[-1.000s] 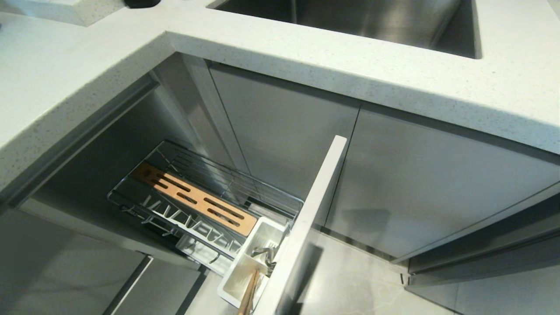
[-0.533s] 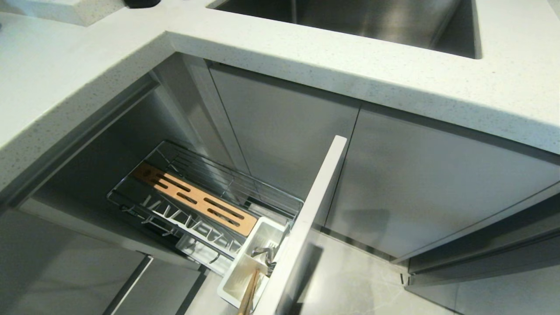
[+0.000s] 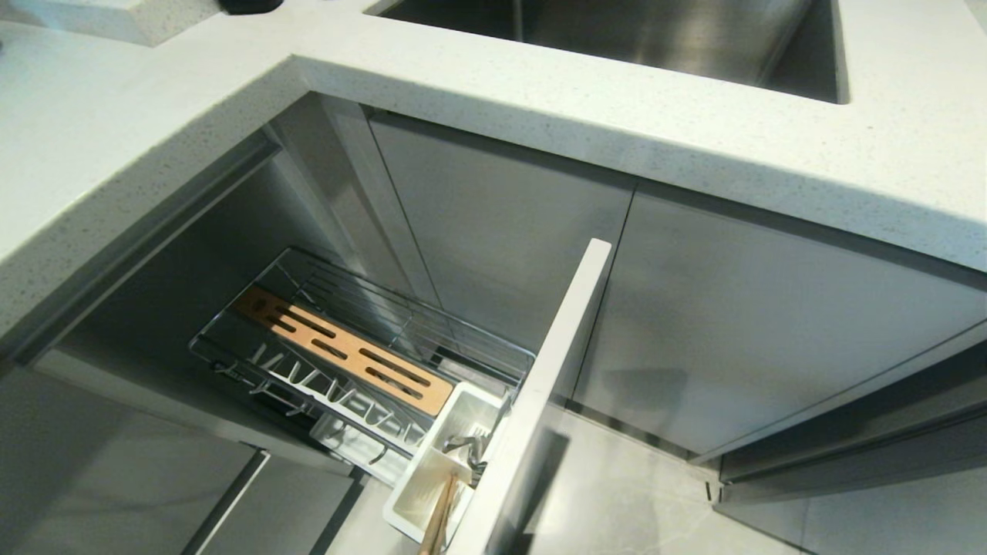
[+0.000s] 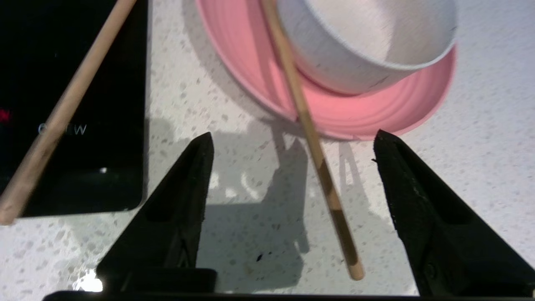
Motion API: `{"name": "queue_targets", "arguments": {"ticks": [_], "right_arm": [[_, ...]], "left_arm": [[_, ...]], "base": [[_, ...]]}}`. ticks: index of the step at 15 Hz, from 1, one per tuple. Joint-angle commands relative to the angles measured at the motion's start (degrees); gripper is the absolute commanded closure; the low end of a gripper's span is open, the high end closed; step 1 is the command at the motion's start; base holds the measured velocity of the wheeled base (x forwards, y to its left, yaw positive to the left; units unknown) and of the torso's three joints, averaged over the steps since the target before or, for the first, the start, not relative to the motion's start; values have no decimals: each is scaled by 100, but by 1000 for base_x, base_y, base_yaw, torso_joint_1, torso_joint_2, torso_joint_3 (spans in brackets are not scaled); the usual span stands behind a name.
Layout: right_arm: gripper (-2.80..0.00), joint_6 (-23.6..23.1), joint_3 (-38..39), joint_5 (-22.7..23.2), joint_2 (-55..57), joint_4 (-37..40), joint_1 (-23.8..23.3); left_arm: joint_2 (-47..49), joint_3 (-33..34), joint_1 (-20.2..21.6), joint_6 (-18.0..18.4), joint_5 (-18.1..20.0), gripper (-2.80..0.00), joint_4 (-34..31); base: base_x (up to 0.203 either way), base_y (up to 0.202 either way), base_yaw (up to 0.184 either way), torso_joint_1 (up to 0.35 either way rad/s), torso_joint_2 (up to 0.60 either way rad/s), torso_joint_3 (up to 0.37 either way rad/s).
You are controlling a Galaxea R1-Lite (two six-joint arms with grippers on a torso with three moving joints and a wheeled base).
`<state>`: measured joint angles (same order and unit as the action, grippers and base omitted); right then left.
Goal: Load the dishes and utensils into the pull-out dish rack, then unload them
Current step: Take the spoon out of the cupboard
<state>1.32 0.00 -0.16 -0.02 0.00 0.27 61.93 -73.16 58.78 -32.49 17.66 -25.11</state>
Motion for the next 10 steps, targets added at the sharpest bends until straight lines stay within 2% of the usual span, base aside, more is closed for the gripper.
{"name": "queue_targets", "arguments": {"ticks": [1,5,6,10], "right_arm": [[0,0,9,-2,2,-4,0],[0,0,9,-2,2,0,0],[0,0,9,-2,2,0,8],[0,0,9,-2,2,0,8]], "left_arm": [[-33,-7,2,-36,2,-280,92],[-126,-32,2,-42,-10,-280,310],[-155,-41,2,-38,-17,0,331],[-331,-220,-104,-50,-81,0,936]], "base": [[0,0,0,0,0,0],[0,0,0,0,0,0],[0,0,0,0,0,0],[0,0,0,0,0,0]]}}
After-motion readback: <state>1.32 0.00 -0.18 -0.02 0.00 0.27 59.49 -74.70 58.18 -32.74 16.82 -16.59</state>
